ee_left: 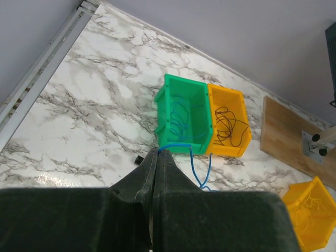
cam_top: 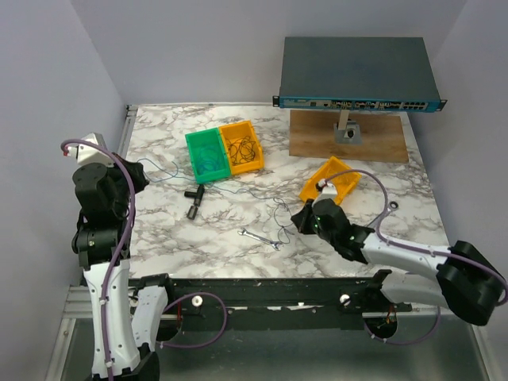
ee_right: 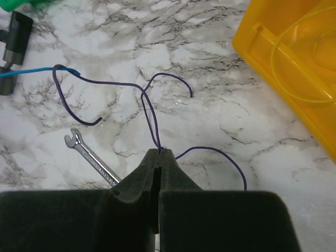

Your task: Untangle the cables

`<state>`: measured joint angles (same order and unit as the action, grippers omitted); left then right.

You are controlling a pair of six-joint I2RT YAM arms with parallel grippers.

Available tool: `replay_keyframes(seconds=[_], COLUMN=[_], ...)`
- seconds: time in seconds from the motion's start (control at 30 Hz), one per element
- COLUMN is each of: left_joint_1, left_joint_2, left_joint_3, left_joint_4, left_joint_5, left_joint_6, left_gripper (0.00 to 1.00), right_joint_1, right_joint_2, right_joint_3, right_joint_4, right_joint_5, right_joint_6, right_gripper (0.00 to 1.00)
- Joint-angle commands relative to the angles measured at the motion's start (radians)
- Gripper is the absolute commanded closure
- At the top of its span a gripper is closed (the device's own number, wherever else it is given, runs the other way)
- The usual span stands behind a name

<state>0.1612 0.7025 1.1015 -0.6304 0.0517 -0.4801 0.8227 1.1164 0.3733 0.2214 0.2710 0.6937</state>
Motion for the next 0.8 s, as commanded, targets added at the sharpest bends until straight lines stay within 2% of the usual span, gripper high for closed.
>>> replay_keyframes(seconds=[0.0, 0.1, 0.23, 0.33, 0.5, 0.63, 0.67, 0.7, 0.73, 0.77], left_joint_1=[-0.003, -0.003, -0.002, -0.001, -0.001, -0.001, -0.001, -0.002, -0.001, -0.001], left_joint_2=[-0.037, -0.045, -0.077, -0.114, -0.090, -0.089, -0.088, -0.087, -0.082, -0.078], left_joint_3=[-0.073, -0.073, -0.076, -0.113, -0.111, -0.151, -0.161, -0.166, -0.170, -0.173], left_joint_4=[0.086, 0.069, 0.039, 0.061, 0.063, 0.152, 0.177, 0.197, 0.206, 0.212], left_joint_5=[-0.025, -0.104, -0.290, -0.343, -0.314, -0.079, 0.009, 0.073, 0.103, 0.125], left_joint_6=[0.014, 0.021, -0.010, -0.032, -0.028, 0.004, 0.018, 0.026, 0.025, 0.022], left_gripper=[1.00, 1.00, 1.00, 1.00, 1.00, 1.00, 1.00, 1.00, 1.00, 1.00], right_joint_1=[-0.003, -0.003, -0.017, -0.025, -0.025, -0.026, -0.025, -0.024, -0.025, -0.026], right_joint_2=[0.136, 0.162, 0.092, 0.014, -0.034, -0.049, -0.049, -0.045, -0.042, -0.036], right_joint_3=[0.136, 0.162, 0.085, 0.010, 0.014, 0.063, 0.083, 0.110, 0.134, 0.164], right_joint_4=[-0.176, -0.281, -0.373, -0.379, -0.423, -0.368, -0.367, -0.374, -0.392, -0.420], right_joint_5=[-0.040, -0.003, 0.087, 0.123, 0.152, 0.021, -0.005, -0.017, -0.017, -0.016], right_joint_6=[-0.059, -0.022, 0.197, 0.310, 0.296, 0.100, 0.056, 0.030, 0.017, 0.008], right_gripper=[0.99, 0.99, 0.99, 0.99, 0.99, 0.99, 0.96, 0.89, 0.73, 0.40])
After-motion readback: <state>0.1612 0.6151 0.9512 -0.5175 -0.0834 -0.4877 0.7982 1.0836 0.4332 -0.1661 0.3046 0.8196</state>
